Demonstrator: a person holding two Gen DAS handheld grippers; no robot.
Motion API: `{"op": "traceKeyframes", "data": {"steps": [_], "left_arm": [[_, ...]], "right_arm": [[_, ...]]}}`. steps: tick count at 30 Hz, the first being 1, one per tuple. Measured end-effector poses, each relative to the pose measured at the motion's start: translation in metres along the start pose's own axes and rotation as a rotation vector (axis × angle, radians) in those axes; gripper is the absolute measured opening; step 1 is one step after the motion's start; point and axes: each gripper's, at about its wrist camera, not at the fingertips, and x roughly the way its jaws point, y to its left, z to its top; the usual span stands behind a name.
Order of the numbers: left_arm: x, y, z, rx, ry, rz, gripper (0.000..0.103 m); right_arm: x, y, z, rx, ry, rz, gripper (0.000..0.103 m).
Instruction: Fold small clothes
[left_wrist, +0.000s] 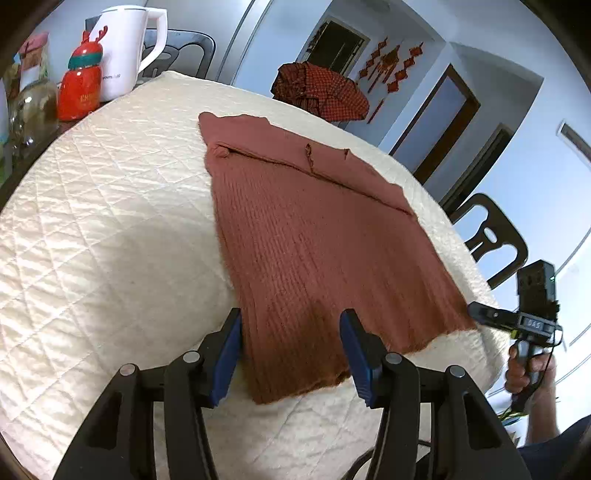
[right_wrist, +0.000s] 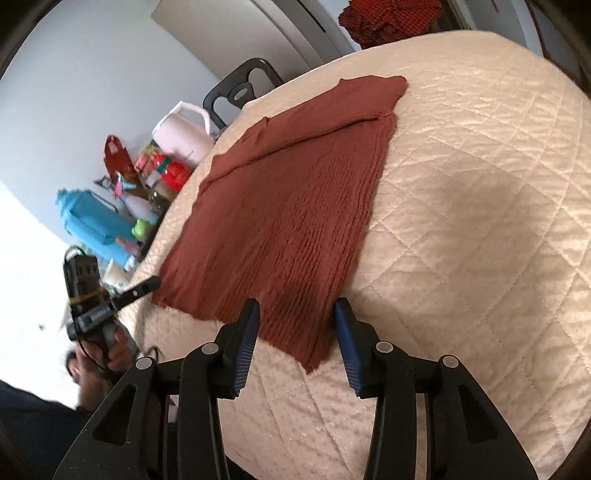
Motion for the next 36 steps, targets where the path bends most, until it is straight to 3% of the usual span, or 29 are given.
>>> {"op": "traceKeyframes", "data": {"steps": [2, 4, 5, 12, 16, 20, 23, 26, 28, 29, 32, 33, 36], "left_arm": [[0.002, -0.003, 0.000, 0.013, -0.008, 0.013, 0.048], [0.005, -0.004, 0.000, 0.020, -0.005, 0.025, 0.013], [0.008, -0.002, 0.000, 0.006, 0.005, 0.021, 0.010], [-0.027, 0.017, 0.004, -0.040, -0.098, 0.007, 0.007], [-0.011, 0.038, -0.004, -0.109, -0.033, 0.024, 0.007], [-0.012, 0.033, -0.004, -0.094, -0.041, 0.024, 0.007], [-0.011, 0.031, -0.003, -0.074, -0.027, 0.032, 0.008], [-0.014, 0.031, 0.001, -0.081, -0.027, 0.034, 0.019], [-0.018, 0.034, 0.005, -0.075, -0.050, 0.042, 0.045], [-0.019, 0.033, 0.010, -0.068, -0.066, 0.049, 0.049], [-0.015, 0.033, 0.028, -0.048, -0.100, 0.054, 0.052], [-0.010, 0.034, 0.034, -0.045, -0.101, 0.052, 0.058], [0.012, 0.041, 0.054, -0.046, -0.082, 0.079, 0.058]], "right_arm": [[0.005, 0.003, 0.001, -0.010, -0.011, -0.012, 0.037], [0.009, 0.003, 0.002, -0.012, -0.012, -0.029, 0.014], [0.012, 0.002, 0.002, 0.000, -0.015, -0.028, 0.011], [-0.029, -0.004, -0.003, 0.013, -0.123, -0.038, 0.007], [-0.023, -0.031, -0.012, 0.096, -0.080, -0.078, 0.006], [-0.023, -0.024, -0.011, 0.071, -0.081, -0.060, 0.006], [-0.020, -0.019, -0.008, 0.033, -0.053, -0.071, 0.007], [-0.022, -0.019, -0.008, 0.022, -0.034, -0.080, 0.010], [-0.027, -0.019, -0.007, 0.008, -0.050, -0.097, 0.021], [-0.031, -0.018, -0.002, 0.001, -0.074, -0.099, 0.023], [-0.036, -0.021, 0.012, 0.015, -0.136, -0.097, 0.025], [-0.035, -0.021, 0.019, 0.013, -0.146, -0.104, 0.026], [-0.019, -0.026, 0.040, 0.017, -0.144, -0.147, 0.026]]}}
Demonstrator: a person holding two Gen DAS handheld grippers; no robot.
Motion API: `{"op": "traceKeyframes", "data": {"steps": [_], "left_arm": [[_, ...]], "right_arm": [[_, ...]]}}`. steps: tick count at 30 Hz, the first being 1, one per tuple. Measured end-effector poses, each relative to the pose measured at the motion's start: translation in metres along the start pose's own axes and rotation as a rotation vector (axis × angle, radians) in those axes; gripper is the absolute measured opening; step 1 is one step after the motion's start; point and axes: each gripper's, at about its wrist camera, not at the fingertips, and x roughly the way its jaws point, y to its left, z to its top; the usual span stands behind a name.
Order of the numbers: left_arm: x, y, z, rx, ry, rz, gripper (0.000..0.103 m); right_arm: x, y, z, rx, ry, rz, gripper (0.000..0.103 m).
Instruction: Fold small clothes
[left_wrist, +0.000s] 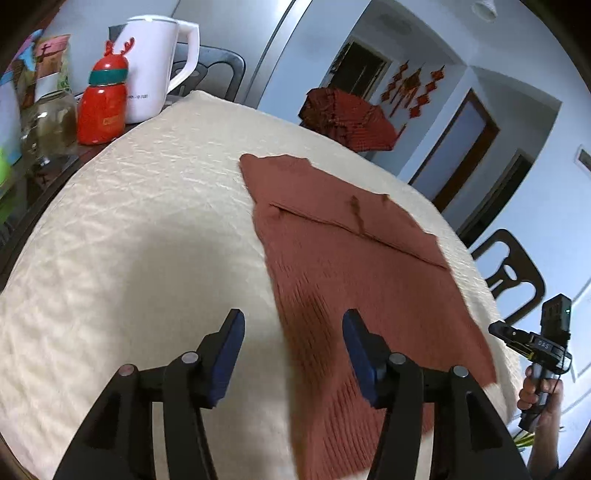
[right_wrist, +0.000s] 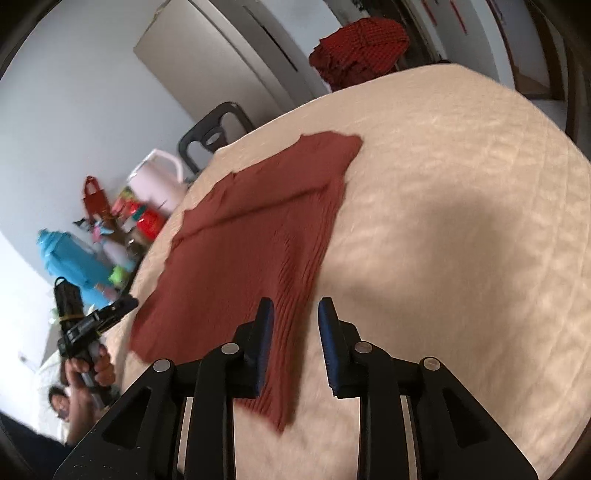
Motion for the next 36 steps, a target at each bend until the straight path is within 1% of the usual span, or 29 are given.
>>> {"op": "traceKeyframes", "data": {"steps": [2, 3, 4, 5, 6, 7, 8, 9, 10, 14, 16, 19, 21, 23, 25, 26, 30, 33, 36], "left_arm": [[0.015, 0.000, 0.007, 0.006, 0.031, 0.009, 0.058], [0.022, -0.002, 0.008, 0.014, 0.053, 0.027, 0.055], [0.024, -0.006, 0.010, 0.040, 0.049, 0.050, 0.051], [0.026, -0.011, 0.010, 0.070, 0.063, 0.071, 0.043], [0.029, -0.015, 0.009, 0.092, 0.080, 0.083, 0.029], [0.030, -0.019, 0.007, 0.117, 0.083, 0.113, 0.025], [0.030, -0.022, 0.006, 0.140, 0.080, 0.128, 0.023], [0.030, -0.024, 0.006, 0.154, 0.085, 0.128, 0.009], [0.030, -0.024, 0.005, 0.157, 0.090, 0.119, 0.008], [0.025, -0.021, 0.002, 0.168, 0.083, 0.127, 0.008], [0.025, -0.017, 0.003, 0.148, 0.085, 0.109, 0.008], [0.025, -0.016, 0.004, 0.143, 0.089, 0.108, 0.008], [0.025, -0.015, 0.005, 0.131, 0.094, 0.102, 0.009], [0.020, -0.013, 0.004, 0.104, 0.103, 0.079, 0.015], [0.012, -0.011, -0.002, 0.080, 0.106, 0.039, 0.031], [0.006, -0.011, -0.007, 0.076, 0.108, 0.026, 0.031], [-0.009, -0.013, -0.028, 0.053, 0.114, -0.010, 0.031], [-0.020, -0.016, -0.039, 0.039, 0.111, -0.011, 0.032], [-0.027, -0.018, -0.049, 0.018, 0.122, -0.032, 0.032]], "right_arm": [[0.017, -0.002, 0.009, 0.000, 0.020, -0.005, 0.026], [0.022, -0.002, 0.010, 0.001, 0.032, -0.019, 0.026], [0.031, -0.002, 0.012, 0.000, 0.056, -0.050, 0.026], [0.034, -0.001, 0.012, -0.008, 0.059, -0.064, 0.025], [0.034, 0.002, 0.012, -0.021, 0.048, -0.068, 0.025], [0.036, 0.005, 0.012, -0.043, 0.056, -0.076, 0.023], [0.037, 0.007, 0.011, -0.058, 0.053, -0.090, 0.021], [0.038, 0.009, 0.011, -0.070, 0.053, -0.100, 0.009], [0.039, 0.009, 0.010, -0.077, 0.057, -0.101, 0.006], [0.033, 0.008, 0.009, -0.097, 0.039, -0.150, 0.006], [0.028, -0.005, 0.007, -0.054, 0.034, -0.127, 0.005], [0.027, -0.005, 0.009, -0.035, 0.030, -0.119, 0.006], [0.028, -0.005, 0.009, -0.010, 0.036, -0.101, 0.007], [0.022, -0.007, 0.007, 0.025, 0.040, -0.068, 0.012], [0.013, -0.007, 0.003, 0.037, 0.030, -0.035, 0.029], [0.007, -0.007, -0.002, 0.041, 0.028, -0.009, 0.031], [-0.003, -0.009, -0.023, 0.065, 0.078, 0.052, 0.032], [-0.008, 0.000, -0.034, 0.033, 0.100, 0.077, 0.032], [-0.006, 0.015, -0.045, -0.013, 0.155, 0.128, 0.032]]}}
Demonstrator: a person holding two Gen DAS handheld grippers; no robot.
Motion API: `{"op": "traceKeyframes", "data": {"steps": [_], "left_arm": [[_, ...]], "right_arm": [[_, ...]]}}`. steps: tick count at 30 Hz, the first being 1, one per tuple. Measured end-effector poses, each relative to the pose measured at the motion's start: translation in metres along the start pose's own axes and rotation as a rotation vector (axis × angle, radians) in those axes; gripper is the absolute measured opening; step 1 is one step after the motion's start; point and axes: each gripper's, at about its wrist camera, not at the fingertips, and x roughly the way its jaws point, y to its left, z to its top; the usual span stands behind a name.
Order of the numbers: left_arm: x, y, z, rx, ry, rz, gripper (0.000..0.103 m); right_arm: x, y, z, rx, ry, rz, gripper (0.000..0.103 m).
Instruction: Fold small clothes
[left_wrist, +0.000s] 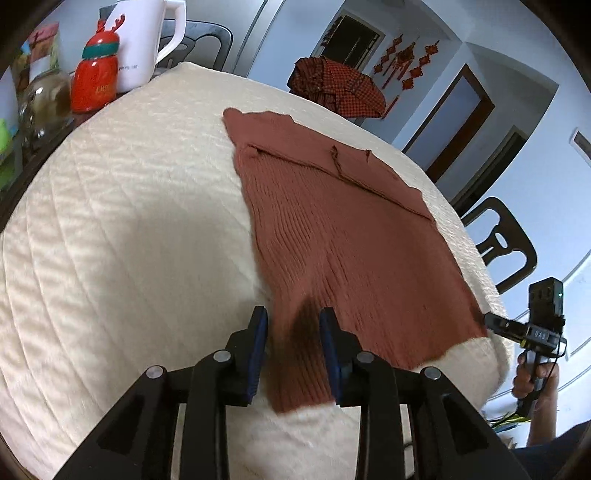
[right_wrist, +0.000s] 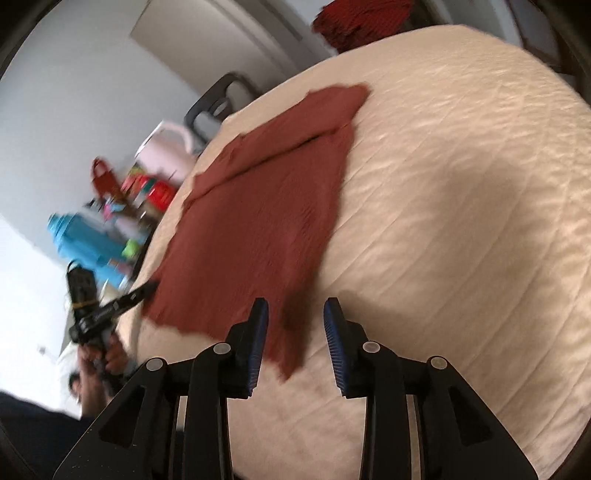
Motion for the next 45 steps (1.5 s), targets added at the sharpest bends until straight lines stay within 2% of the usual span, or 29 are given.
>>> {"op": "traceKeyframes", "data": {"steps": [3, 8, 9, 11, 12, 13, 15, 17, 21, 28, 33, 37, 45], "left_arm": [[-0.003, -0.003, -0.007, -0.003, 0.004, -0.015, 0.032], [0.000, 0.004, -0.006, -0.077, 0.002, -0.075, 0.031], [0.001, 0.005, -0.006, -0.088, 0.003, -0.087, 0.031], [0.003, 0.003, -0.005, -0.076, -0.003, -0.084, 0.030], [0.003, 0.003, -0.006, -0.066, -0.007, -0.077, 0.019], [0.004, 0.004, -0.005, -0.068, -0.006, -0.093, 0.007], [0.000, 0.008, -0.006, -0.092, -0.029, -0.129, 0.007], [-0.012, 0.010, -0.004, -0.093, -0.093, -0.162, 0.007], [-0.029, 0.017, 0.005, -0.100, -0.186, -0.179, 0.007], [-0.036, 0.016, 0.017, -0.106, -0.242, -0.206, 0.007], [-0.039, 0.013, 0.034, -0.088, -0.295, -0.232, 0.007], [-0.035, 0.013, 0.063, -0.078, -0.334, -0.231, 0.007], [-0.005, 0.020, 0.125, -0.095, -0.337, -0.222, 0.007]], "right_arm": [[0.004, 0.007, -0.004, -0.029, 0.006, -0.004, 0.032], [0.009, -0.003, 0.002, 0.051, -0.027, 0.035, 0.030], [0.009, -0.003, 0.001, 0.050, -0.029, 0.029, 0.027], [0.011, -0.001, 0.001, 0.038, -0.027, 0.003, 0.009], [0.012, -0.001, 0.000, 0.036, -0.024, -0.003, 0.006], [0.011, -0.002, -0.002, 0.038, -0.028, 0.002, 0.005], [0.005, -0.004, -0.003, 0.055, -0.056, 0.030, 0.005], [-0.009, -0.005, -0.002, 0.064, -0.109, 0.068, 0.005], [-0.031, -0.010, 0.003, 0.074, -0.195, 0.093, 0.005], [-0.036, -0.003, 0.013, 0.065, -0.239, 0.140, 0.005], [-0.039, 0.003, 0.033, 0.050, -0.286, 0.188, 0.005], [-0.043, 0.006, 0.060, 0.025, -0.332, 0.208, 0.005], [-0.026, -0.010, 0.128, 0.034, -0.362, 0.216, 0.005]]}}
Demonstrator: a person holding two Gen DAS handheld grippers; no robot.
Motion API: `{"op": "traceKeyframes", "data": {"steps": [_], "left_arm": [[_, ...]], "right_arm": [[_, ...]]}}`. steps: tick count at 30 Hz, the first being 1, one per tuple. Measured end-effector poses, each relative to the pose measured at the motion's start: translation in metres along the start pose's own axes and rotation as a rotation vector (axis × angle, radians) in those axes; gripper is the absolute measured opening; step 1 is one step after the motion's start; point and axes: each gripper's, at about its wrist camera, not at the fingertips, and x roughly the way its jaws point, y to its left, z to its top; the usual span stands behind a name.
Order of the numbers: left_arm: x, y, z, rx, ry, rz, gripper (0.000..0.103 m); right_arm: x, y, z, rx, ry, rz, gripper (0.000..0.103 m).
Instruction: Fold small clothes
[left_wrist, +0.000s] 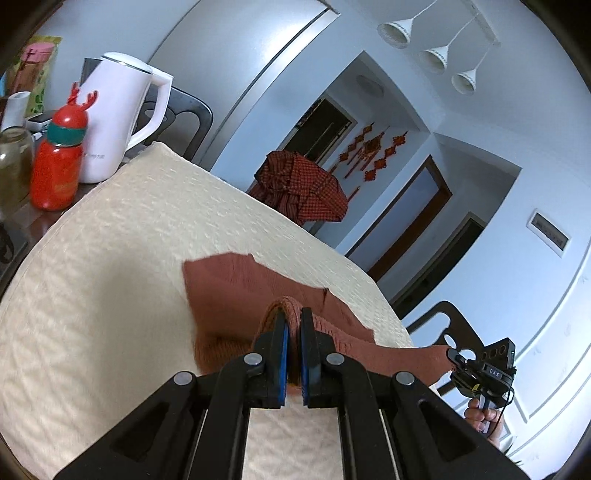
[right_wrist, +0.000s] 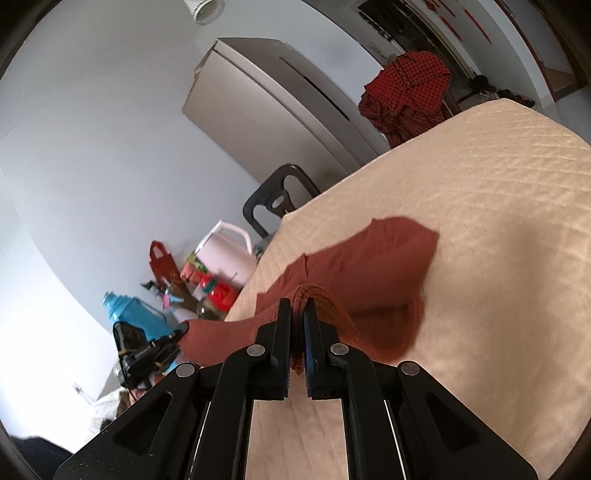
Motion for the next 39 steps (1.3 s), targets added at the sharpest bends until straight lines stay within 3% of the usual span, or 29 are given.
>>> {"op": "traceKeyframes", "data": {"steps": [9, 17, 25, 35, 37, 39], "left_arm": [[0.058, 0.018, 0.040, -0.011, 0.036, 0.032, 0.007], [0.123, 0.058, 0.037, -0.104, 0.153, 0.103, 0.007], [0.148, 0.067, 0.048, -0.141, 0.171, 0.102, 0.007], [0.171, 0.094, 0.046, -0.273, 0.220, 0.117, 0.009], [0.169, 0.100, 0.047, -0.323, 0.216, 0.108, 0.017], [0.163, 0.101, 0.051, -0.335, 0.173, 0.145, 0.038]], "right_arm": [[0.046, -0.018, 0.051, 0.012, 0.004, -0.016, 0.005], [0.093, -0.078, 0.057, 0.162, 0.079, -0.090, 0.005], [0.113, -0.093, 0.077, 0.204, 0.087, -0.101, 0.005], [0.147, -0.127, 0.088, 0.342, 0.127, -0.134, 0.008], [0.148, -0.132, 0.091, 0.374, 0.113, -0.153, 0.022], [0.143, -0.136, 0.094, 0.390, 0.079, -0.164, 0.029]]}}
